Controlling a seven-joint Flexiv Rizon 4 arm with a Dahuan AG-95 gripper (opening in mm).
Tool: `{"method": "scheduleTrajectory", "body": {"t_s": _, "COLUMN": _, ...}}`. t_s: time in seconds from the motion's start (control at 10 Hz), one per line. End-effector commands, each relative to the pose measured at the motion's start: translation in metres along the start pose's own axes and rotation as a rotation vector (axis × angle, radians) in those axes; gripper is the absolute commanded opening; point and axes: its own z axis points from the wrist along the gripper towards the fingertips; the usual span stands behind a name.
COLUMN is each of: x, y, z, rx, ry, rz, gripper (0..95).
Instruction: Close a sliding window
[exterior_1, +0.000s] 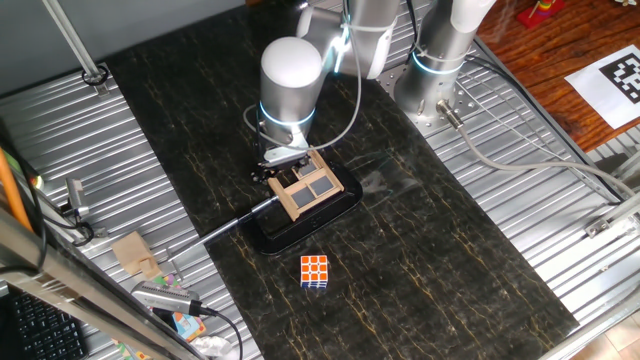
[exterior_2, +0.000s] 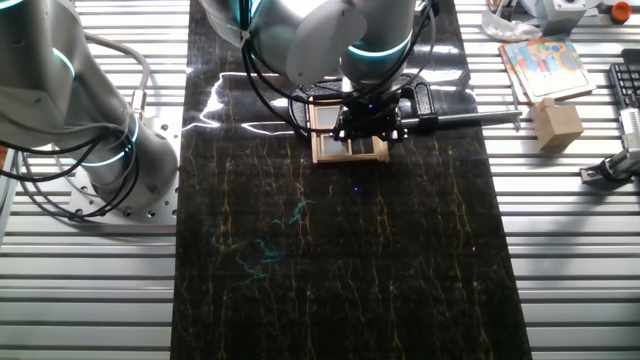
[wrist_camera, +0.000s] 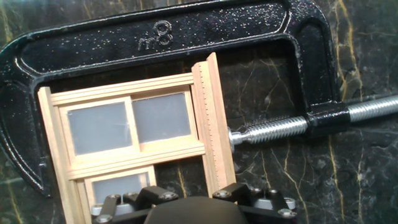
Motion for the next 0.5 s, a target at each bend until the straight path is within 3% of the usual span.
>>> {"method": "scheduleTrajectory", "body": {"t_s": 0.1, "x": -0.0006, "y": -0.0009, "z": 0.0004, "rx": -0.002, "ry": -0.001, "rz": 0.007, "gripper": 76.0}}
{"method": "scheduleTrajectory", "body": {"t_s": 0.3, "x": -0.0007, "y": -0.0011, "z": 0.0003, "rx": -0.003, "ry": -0.001, "rz": 0.015, "gripper": 76.0}}
{"method": "scheduleTrajectory", "body": {"t_s": 0.4, "x": -0.0008, "y": -0.0013, "z": 0.0001, "rx": -0.005, "ry": 0.000, "rz": 0.017, "gripper": 57.0}}
{"method": "scheduleTrajectory", "body": {"t_s": 0.5, "x": -0.0008, "y": -0.0013, "z": 0.0001, "rx": -0.007, "ry": 0.002, "rz": 0.020, "gripper": 57.0}}
